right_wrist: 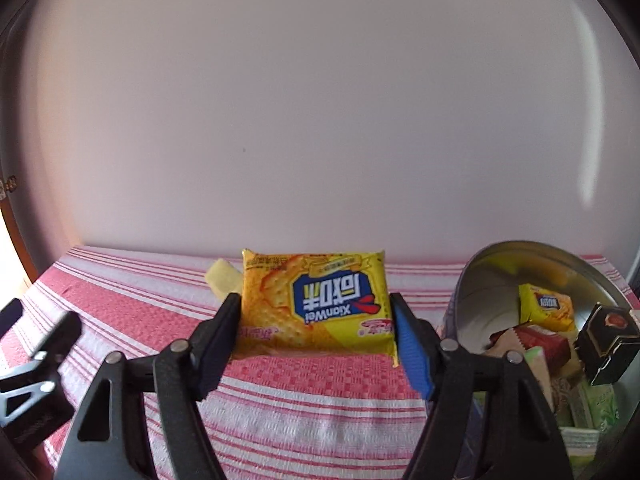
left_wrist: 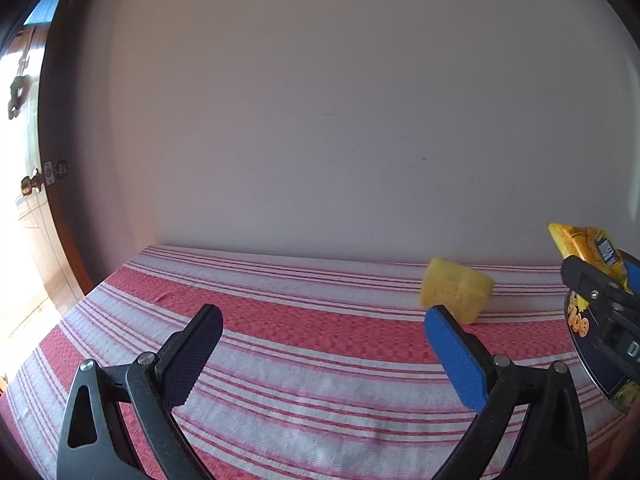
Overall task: Organize objects
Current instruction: 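Grasp the yellow sponge with the left gripper while the right grasps the yellow biscuit pack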
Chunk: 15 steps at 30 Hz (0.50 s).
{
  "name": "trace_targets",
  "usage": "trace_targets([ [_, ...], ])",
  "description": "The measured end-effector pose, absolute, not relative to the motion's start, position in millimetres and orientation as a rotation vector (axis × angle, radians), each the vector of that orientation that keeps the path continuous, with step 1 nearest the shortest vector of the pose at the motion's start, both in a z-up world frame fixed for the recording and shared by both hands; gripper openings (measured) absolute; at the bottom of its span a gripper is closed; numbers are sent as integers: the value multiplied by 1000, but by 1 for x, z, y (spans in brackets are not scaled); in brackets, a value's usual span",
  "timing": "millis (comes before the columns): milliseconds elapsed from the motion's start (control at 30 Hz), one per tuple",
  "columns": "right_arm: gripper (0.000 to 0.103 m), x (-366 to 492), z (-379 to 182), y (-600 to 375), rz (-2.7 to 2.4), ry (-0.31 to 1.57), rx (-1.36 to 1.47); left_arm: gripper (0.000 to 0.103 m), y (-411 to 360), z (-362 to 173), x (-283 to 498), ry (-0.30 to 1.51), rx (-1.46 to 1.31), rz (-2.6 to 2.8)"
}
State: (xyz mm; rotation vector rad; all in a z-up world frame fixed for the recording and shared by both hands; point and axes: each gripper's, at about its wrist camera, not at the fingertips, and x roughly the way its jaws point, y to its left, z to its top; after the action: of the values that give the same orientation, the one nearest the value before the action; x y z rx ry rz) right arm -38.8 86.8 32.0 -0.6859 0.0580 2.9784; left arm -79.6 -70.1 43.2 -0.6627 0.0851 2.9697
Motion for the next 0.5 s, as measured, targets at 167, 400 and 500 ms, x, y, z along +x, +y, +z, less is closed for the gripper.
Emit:
trace_targets([
  [167, 73, 5, 40, 95, 2952, -44, -525, 102, -20, 42, -99, 95, -722, 2830],
  [400, 73, -5, 46, 132, 2899, 25, -503, 102, 33, 29, -151, 211, -828, 2715],
  [500, 73, -5, 47, 136, 2897, 46, -493, 102, 55, 19, -179, 317, -933, 2704],
])
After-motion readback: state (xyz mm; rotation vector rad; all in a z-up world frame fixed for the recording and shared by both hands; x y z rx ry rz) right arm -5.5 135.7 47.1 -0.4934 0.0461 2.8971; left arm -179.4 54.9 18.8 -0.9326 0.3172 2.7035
